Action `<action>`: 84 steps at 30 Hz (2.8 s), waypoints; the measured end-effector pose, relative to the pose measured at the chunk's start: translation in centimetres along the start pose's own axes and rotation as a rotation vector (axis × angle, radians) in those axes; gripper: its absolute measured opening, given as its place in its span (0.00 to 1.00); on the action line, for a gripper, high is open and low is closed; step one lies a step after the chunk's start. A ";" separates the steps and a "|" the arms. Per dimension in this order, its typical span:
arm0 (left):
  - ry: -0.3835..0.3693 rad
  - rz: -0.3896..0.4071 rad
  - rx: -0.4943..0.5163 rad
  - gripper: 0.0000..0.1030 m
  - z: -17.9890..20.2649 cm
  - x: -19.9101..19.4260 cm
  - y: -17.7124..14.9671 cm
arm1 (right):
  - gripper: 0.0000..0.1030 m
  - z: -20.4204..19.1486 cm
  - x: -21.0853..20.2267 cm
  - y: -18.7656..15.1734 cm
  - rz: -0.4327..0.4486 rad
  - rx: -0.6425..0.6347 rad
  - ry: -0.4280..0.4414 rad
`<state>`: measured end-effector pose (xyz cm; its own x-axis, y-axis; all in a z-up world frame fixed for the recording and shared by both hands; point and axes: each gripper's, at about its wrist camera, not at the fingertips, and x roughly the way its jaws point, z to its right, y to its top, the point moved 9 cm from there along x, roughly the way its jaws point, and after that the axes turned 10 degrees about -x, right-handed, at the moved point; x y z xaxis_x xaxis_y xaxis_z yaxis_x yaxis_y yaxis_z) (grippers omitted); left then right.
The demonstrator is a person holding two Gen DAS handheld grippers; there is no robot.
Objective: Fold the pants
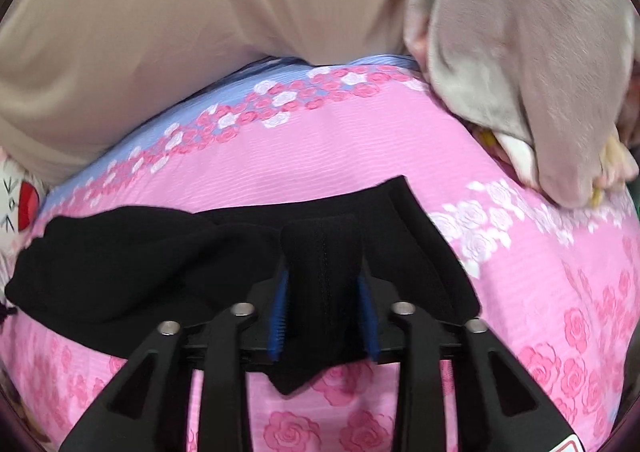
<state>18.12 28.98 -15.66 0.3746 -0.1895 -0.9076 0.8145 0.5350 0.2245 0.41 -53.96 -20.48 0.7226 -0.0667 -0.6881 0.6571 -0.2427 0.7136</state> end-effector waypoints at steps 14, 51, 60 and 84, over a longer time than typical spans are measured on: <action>-0.060 0.101 0.328 0.60 14.3 -4.2 -5.8 | 0.72 2.2 -5.2 -0.1 0.111 0.349 0.202; -0.115 -0.115 0.308 0.69 15.9 3.2 -14.8 | 0.05 0.0 -3.9 7.8 0.100 0.371 0.207; -0.115 -0.139 0.345 0.69 16.1 3.5 -14.8 | 0.04 6.2 1.9 -2.7 -0.025 0.513 0.137; -0.202 -0.045 -0.021 0.32 5.1 0.9 -4.0 | 0.48 -46.6 0.0 -6.2 -0.112 -0.580 0.446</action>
<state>17.40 22.47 -15.54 0.4211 -0.3737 -0.8265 0.8238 0.5388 0.1761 6.36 -7.31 -18.80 0.5821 0.3579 -0.7301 0.6508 0.3333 0.6822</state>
